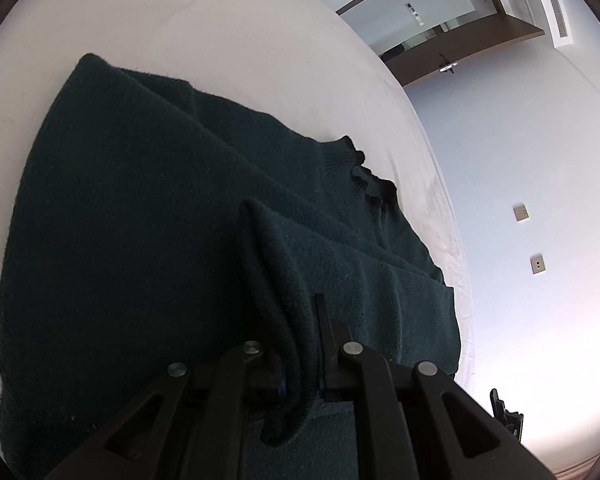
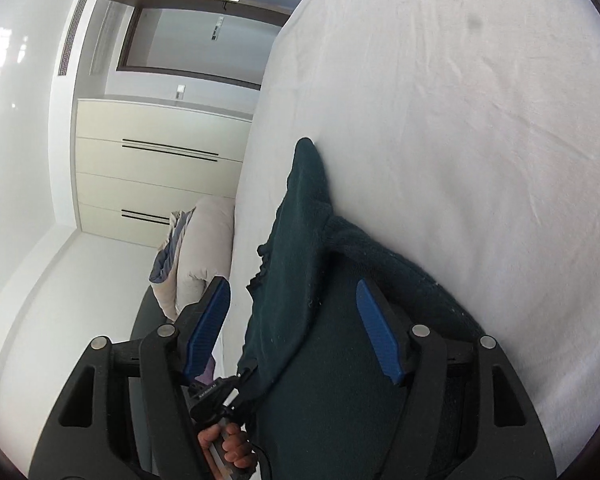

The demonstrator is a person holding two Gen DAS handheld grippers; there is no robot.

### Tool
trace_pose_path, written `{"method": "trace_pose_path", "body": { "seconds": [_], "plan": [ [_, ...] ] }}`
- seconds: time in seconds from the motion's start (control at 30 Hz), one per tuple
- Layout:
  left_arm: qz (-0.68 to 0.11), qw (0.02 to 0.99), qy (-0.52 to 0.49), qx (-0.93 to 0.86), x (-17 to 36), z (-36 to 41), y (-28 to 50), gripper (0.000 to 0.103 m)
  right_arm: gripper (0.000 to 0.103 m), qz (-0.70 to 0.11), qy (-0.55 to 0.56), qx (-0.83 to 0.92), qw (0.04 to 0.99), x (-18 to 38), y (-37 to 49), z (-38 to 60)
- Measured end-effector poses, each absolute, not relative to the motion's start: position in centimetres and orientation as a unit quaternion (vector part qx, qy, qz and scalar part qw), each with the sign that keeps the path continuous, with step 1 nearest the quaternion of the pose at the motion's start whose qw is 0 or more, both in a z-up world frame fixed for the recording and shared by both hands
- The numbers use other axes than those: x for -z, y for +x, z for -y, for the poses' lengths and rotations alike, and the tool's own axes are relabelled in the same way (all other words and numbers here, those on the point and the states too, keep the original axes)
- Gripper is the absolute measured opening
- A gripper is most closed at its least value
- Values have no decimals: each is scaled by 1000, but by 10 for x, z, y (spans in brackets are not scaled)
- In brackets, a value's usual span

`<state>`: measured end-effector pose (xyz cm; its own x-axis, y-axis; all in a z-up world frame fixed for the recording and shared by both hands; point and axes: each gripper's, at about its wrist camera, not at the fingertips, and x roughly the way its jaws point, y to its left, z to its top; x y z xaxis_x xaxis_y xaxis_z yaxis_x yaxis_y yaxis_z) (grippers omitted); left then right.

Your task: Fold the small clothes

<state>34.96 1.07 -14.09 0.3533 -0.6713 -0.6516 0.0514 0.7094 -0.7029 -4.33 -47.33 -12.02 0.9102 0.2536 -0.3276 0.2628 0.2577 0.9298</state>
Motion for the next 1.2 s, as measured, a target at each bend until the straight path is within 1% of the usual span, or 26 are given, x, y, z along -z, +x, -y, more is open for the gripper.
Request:
{"method": "trace_pose_path", "body": {
  "seconds": [0.37,0.53,0.73,0.9,0.93,1.0,1.07,1.13,1.2],
  "plan": [
    [-517,772,-284,238,140,-9,348,14,66,-254,561,-19,788,94,-15,452],
    [-511,779,-279,235,134,-9,349,15,66,-269,536,-24,800,82,1,450],
    [-509,791,-250,232,127,-5,350,15,66,-283,519,-20,806,78,20,451],
    [-506,788,-266,230,136,-15,346,16,66,-291,506,-25,811,75,47,455],
    [-506,787,-266,231,135,-16,345,18,66,-299,506,-19,809,77,54,456],
    [-502,791,-260,232,131,-19,341,28,66,-310,507,-14,804,86,66,463],
    [-493,805,-246,221,121,-25,334,46,66,-327,505,4,799,98,74,471],
    [-475,831,-218,188,105,-30,325,52,66,-325,519,-1,791,104,76,480],
    [-443,856,-189,187,84,-27,318,53,66,-318,523,2,791,97,72,484]
  ]
}}
